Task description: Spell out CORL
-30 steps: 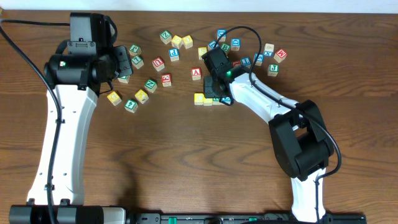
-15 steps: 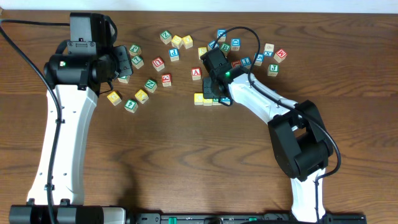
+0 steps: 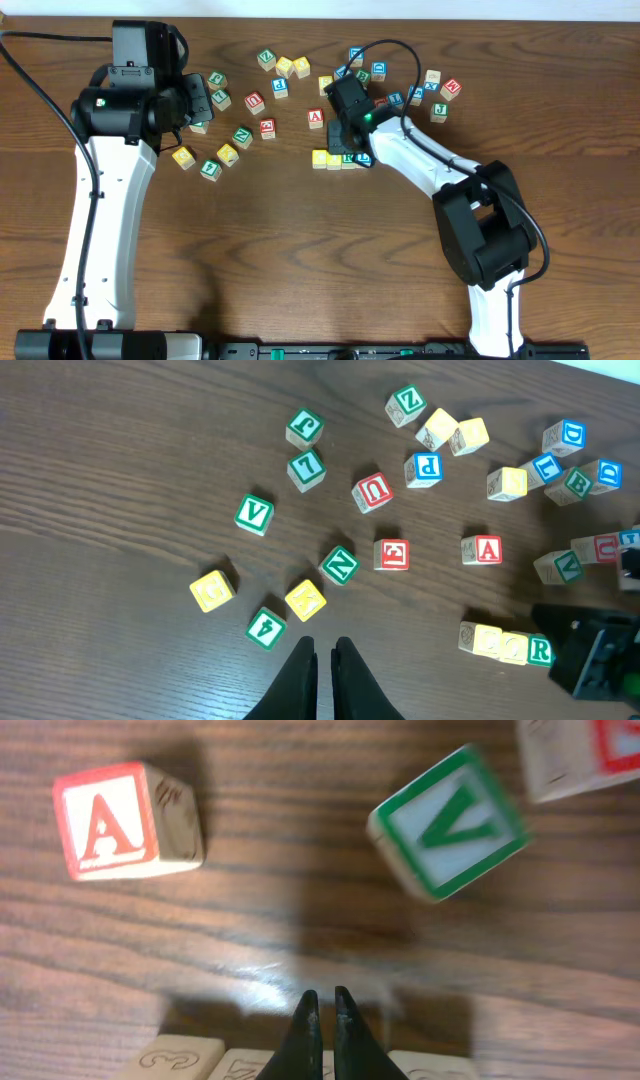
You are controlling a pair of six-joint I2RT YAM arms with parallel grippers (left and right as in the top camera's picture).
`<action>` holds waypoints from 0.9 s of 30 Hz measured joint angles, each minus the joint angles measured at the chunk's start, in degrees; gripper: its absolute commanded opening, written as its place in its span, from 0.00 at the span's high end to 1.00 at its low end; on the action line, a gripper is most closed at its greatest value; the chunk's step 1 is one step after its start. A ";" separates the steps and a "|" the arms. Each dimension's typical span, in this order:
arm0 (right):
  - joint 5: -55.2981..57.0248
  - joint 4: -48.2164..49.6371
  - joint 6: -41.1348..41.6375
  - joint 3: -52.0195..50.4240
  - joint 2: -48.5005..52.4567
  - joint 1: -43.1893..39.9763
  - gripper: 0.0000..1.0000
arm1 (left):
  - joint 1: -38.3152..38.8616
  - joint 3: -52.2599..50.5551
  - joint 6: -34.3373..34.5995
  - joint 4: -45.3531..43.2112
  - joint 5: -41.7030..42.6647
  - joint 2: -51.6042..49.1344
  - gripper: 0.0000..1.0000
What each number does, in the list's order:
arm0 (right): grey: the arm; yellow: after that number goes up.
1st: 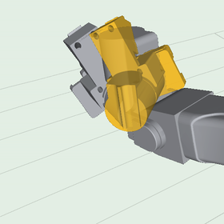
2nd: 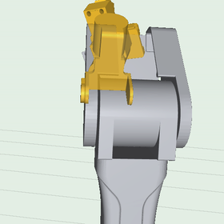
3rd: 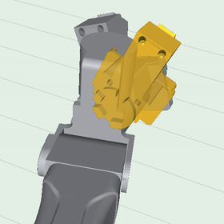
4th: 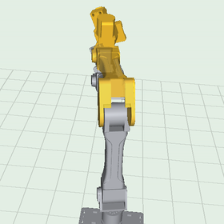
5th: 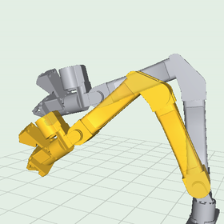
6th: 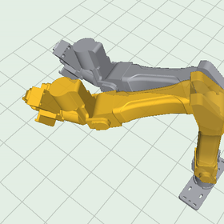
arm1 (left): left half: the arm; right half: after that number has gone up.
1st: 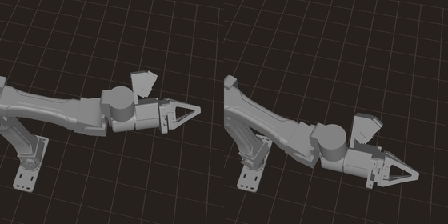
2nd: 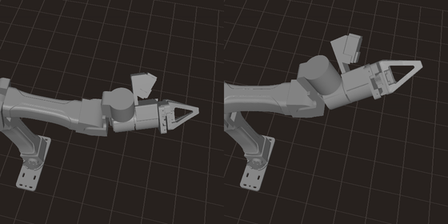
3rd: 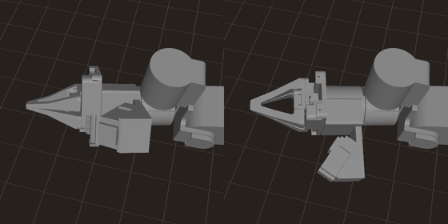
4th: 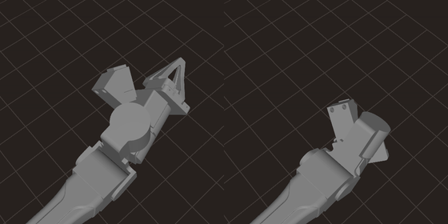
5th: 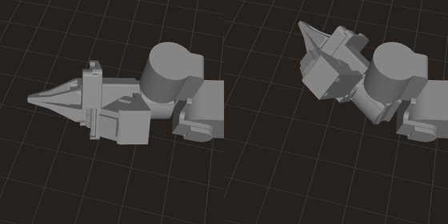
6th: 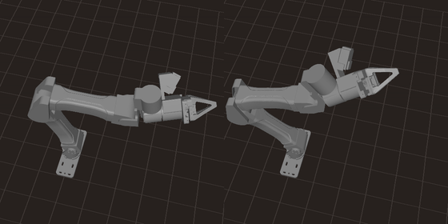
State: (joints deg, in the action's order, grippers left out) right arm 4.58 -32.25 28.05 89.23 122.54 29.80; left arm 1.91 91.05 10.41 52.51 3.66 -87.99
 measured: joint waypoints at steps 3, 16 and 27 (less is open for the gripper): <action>0.00 -1.33 0.00 1.33 0.00 -1.81 0.99 | 0.00 0.00 0.00 0.00 0.00 0.00 0.92; 0.35 -4.39 0.02 1.64 0.00 -3.63 0.99 | 0.00 0.00 0.00 -0.22 0.00 0.00 0.92; 0.35 -3.93 0.02 0.59 0.00 -3.19 0.99 | 0.00 0.00 0.00 -0.22 0.00 0.00 0.93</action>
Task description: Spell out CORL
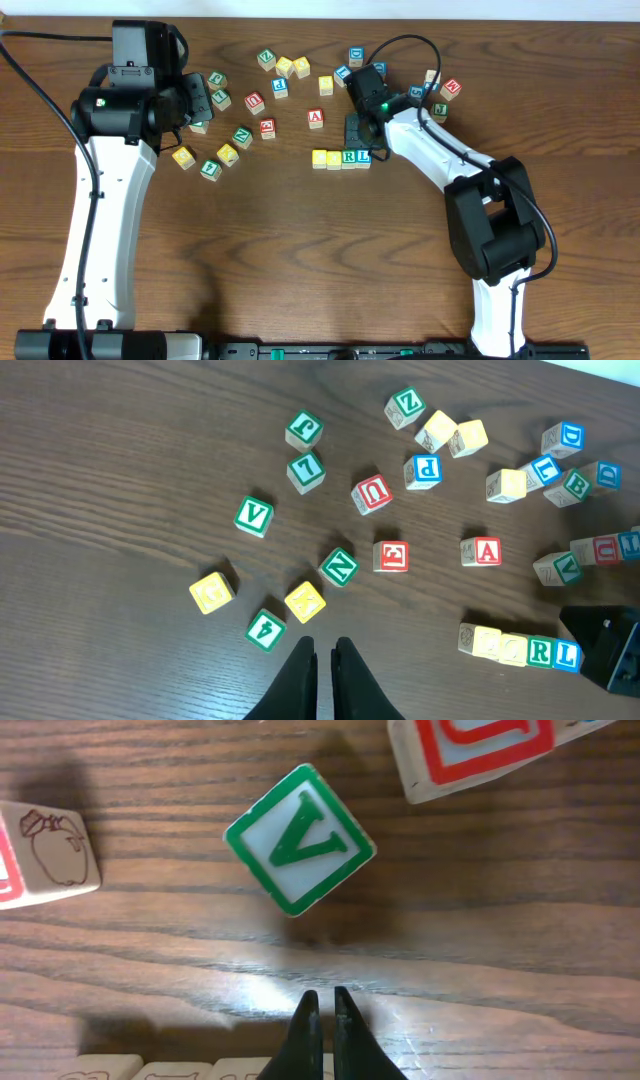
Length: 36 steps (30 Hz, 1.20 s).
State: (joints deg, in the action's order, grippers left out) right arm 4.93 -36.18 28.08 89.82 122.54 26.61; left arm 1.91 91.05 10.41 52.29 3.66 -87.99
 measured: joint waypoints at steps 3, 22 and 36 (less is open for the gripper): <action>0.02 0.00 -0.02 0.00 0.00 0.37 0.99 | 0.00 0.00 0.02 0.00 0.00 0.00 0.92; 0.02 -1.33 -0.04 -0.28 0.00 1.55 0.99 | 0.00 0.00 0.00 -0.02 0.00 0.00 0.92; 0.02 -1.66 -0.04 -0.33 0.00 1.70 0.99 | 0.00 0.00 0.00 -0.02 0.00 0.00 0.92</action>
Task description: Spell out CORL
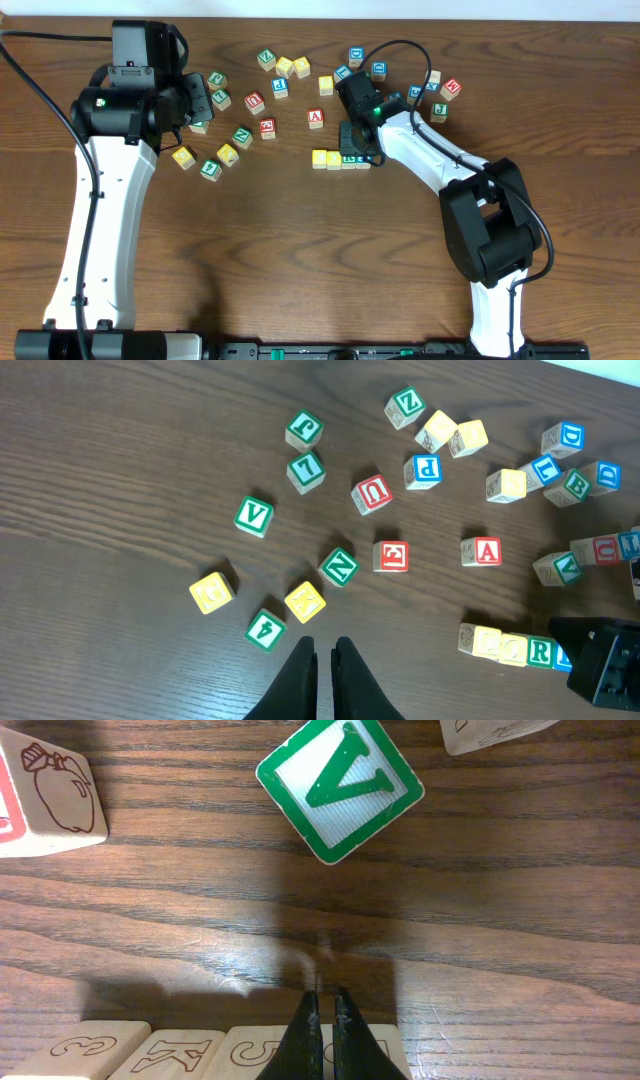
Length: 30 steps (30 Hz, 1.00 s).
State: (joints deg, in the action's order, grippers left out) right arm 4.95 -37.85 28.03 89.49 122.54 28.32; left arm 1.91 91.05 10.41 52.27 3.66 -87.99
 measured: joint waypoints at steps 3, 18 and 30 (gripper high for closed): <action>-0.02 0.92 0.00 0.00 0.00 0.00 0.99 | 0.00 0.00 0.00 0.00 0.00 0.00 0.92; -0.13 -1.86 -0.46 0.57 -5.70 -5.55 0.96 | 0.00 0.00 0.00 -0.33 0.00 0.00 0.83; -1.57 -10.36 -6.69 1.44 -18.69 -9.33 0.55 | 0.00 0.00 -0.55 -1.44 -4.59 0.00 0.27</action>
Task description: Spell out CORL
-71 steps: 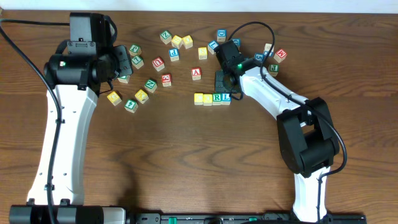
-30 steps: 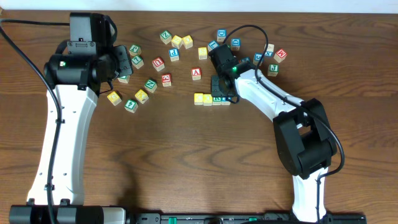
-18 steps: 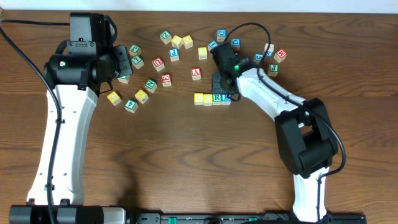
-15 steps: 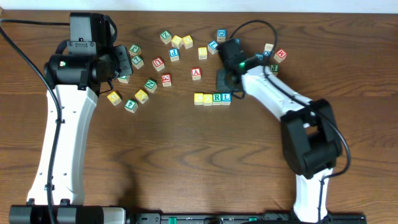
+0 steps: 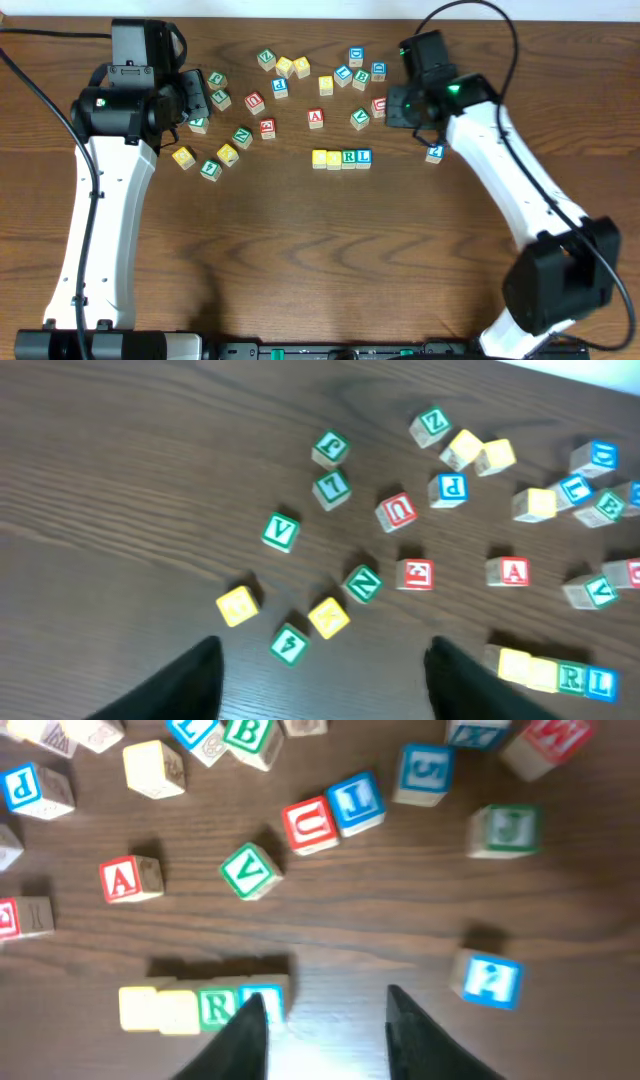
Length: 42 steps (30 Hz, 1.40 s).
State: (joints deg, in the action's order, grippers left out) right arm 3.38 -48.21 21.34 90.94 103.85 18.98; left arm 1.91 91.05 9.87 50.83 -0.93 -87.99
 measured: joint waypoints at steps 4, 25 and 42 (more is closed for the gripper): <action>-0.50 -3.61 -2.62 0.00 -3.67 -1.66 0.31 | 0.00 0.00 -0.52 -0.07 -2.58 0.00 0.04; -1.05 -16.79 -5.70 0.11 -21.44 -5.92 0.01 | 0.00 0.00 -0.90 -0.07 -5.25 0.00 0.03; 0.76 -21.35 -7.39 0.13 -22.18 -5.92 0.00 | 0.00 0.00 -0.90 -0.07 -5.27 0.00 0.03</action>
State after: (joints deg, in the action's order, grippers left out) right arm 4.14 -69.56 13.96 91.07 81.67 13.06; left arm 1.91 91.05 8.97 50.76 -6.20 -87.99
